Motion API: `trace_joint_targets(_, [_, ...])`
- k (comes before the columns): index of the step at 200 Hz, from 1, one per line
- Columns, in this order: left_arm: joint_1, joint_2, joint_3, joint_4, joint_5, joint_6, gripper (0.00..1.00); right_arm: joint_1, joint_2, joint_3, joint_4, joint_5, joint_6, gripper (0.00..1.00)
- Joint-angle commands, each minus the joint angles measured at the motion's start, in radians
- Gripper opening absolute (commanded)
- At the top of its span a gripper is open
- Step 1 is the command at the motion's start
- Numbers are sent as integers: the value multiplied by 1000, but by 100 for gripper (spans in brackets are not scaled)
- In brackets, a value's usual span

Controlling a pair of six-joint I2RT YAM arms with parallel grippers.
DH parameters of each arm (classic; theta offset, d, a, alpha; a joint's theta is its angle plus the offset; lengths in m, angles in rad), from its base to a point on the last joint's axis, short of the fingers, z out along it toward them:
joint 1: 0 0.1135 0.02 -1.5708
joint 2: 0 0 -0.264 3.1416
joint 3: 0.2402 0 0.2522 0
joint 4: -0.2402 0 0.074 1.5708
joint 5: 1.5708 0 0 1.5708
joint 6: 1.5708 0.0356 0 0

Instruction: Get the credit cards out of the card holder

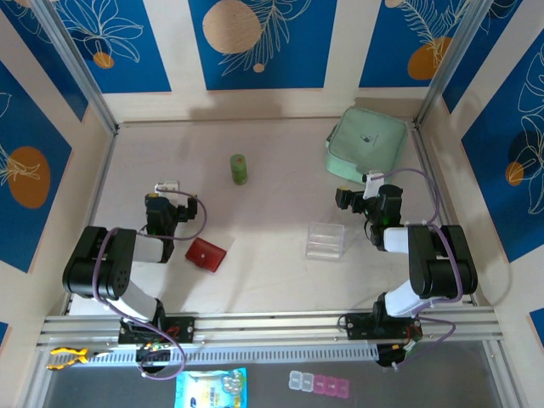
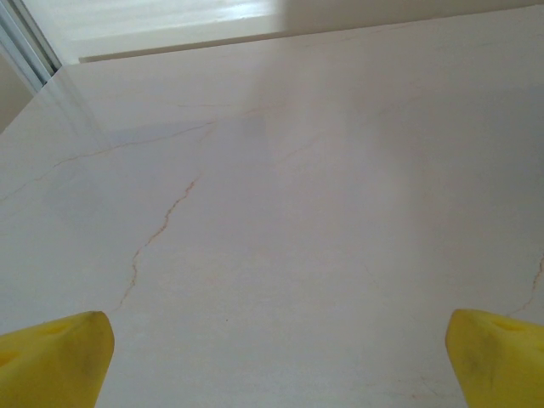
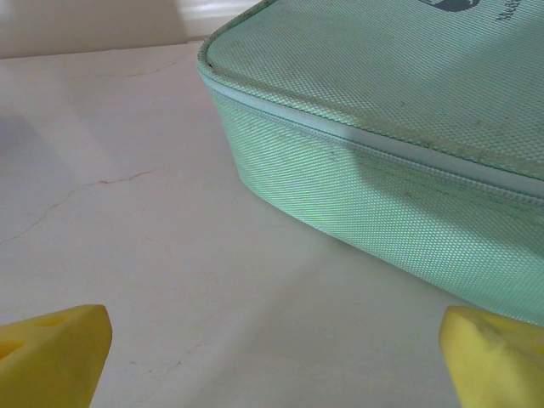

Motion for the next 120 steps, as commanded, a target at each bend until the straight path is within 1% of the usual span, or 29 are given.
trace_joint_targets(1, [2, 1, 7, 31, 22, 8, 100, -3, 1, -8, 25, -11, 8, 99])
trace_joint_targets(92, [3, 1, 4, 38, 21, 10, 100, -1, 1, -9, 26, -8, 5, 99])
trace_joint_targets(103, [2, -1, 1, 44, 38, 18, 100, 5, -1, -10, 30, 4, 3, 99])
trace_joint_targets(120, [0, -15, 0, 35, 42, 21, 100, 14, -16, 11, -20, 29, 0, 99])
